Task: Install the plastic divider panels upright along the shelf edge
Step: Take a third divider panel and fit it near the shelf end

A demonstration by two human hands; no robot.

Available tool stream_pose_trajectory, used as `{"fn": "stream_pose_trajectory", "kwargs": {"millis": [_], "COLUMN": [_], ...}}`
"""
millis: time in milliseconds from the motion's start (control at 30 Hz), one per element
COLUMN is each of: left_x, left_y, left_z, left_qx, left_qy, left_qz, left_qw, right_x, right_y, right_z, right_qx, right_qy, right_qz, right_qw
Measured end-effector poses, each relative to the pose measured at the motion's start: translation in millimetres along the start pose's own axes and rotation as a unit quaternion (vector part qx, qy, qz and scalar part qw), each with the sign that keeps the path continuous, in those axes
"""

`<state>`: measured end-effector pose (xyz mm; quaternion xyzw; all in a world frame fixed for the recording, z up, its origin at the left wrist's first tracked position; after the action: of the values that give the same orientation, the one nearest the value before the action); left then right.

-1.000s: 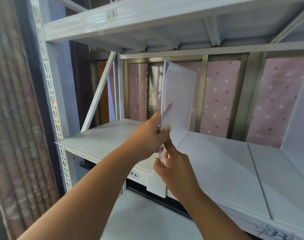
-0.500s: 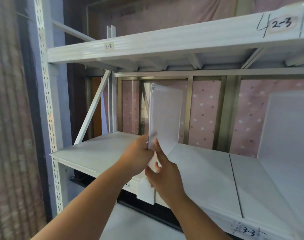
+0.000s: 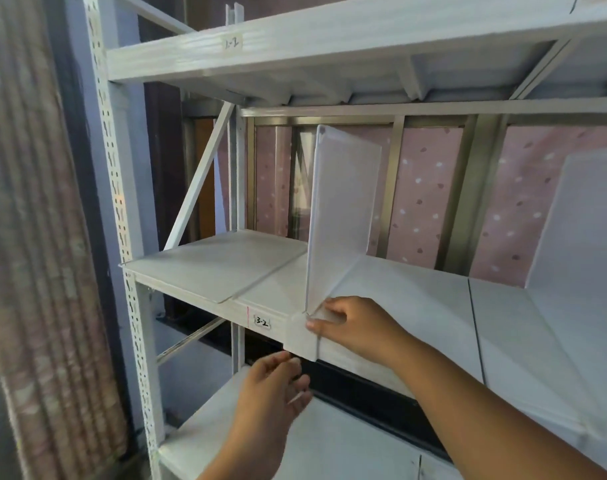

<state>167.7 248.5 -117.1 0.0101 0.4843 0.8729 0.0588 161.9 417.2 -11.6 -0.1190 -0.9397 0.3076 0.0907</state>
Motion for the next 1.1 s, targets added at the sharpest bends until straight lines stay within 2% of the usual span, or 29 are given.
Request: {"fn": "stream_pose_trajectory", "kwargs": {"millis": [100, 167, 433, 667, 933, 1100], "left_x": [-2.9, -0.1, 26.3, 36.0, 54.6, 63.8], "left_y": [-37.8, -48.0, -47.0, -51.3, -42.1, -38.8], "left_z": [3.2, 8.8, 35.3, 41.6, 28.3, 20.2], "left_qx": [-0.094, -0.153, -0.272, -0.297, -0.302, -0.314], "left_qy": [0.018, 0.008, -0.047, -0.027, 0.016, 0.027], "left_qz": [-0.124, -0.153, -0.056, -0.003, 0.030, 0.032], "left_qw": [0.988, 0.976, 0.960, 0.954, 0.953, 0.949], "right_x": [-4.0, -5.3, -5.5, -2.3, 7.7, 23.4], "right_y": [0.7, -2.0, -8.3, -13.7, -39.0, -58.1], "right_z": [3.3, 4.4, 2.4, 4.9, 16.7, 17.6], "right_qx": [-0.087, -0.138, -0.188, -0.217, -0.285, -0.312], "right_qy": [-0.028, -0.010, 0.027, 0.058, 0.137, 0.133], "right_qz": [-0.025, -0.047, -0.062, -0.087, -0.092, -0.099], "right_qw": [0.996, 0.989, 0.980, 0.971, 0.944, 0.936]}}
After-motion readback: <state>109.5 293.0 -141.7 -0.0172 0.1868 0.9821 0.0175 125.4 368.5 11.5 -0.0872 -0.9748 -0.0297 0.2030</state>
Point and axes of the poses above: each hand's wrist, its own x-axis towards the middle knuckle, its own z-axis out of the palm, y = z × x, the point moved 4 cm from there along x, towards the middle knuckle, and after that the axes turned 12 degrees about z, right-handed, at the moved point
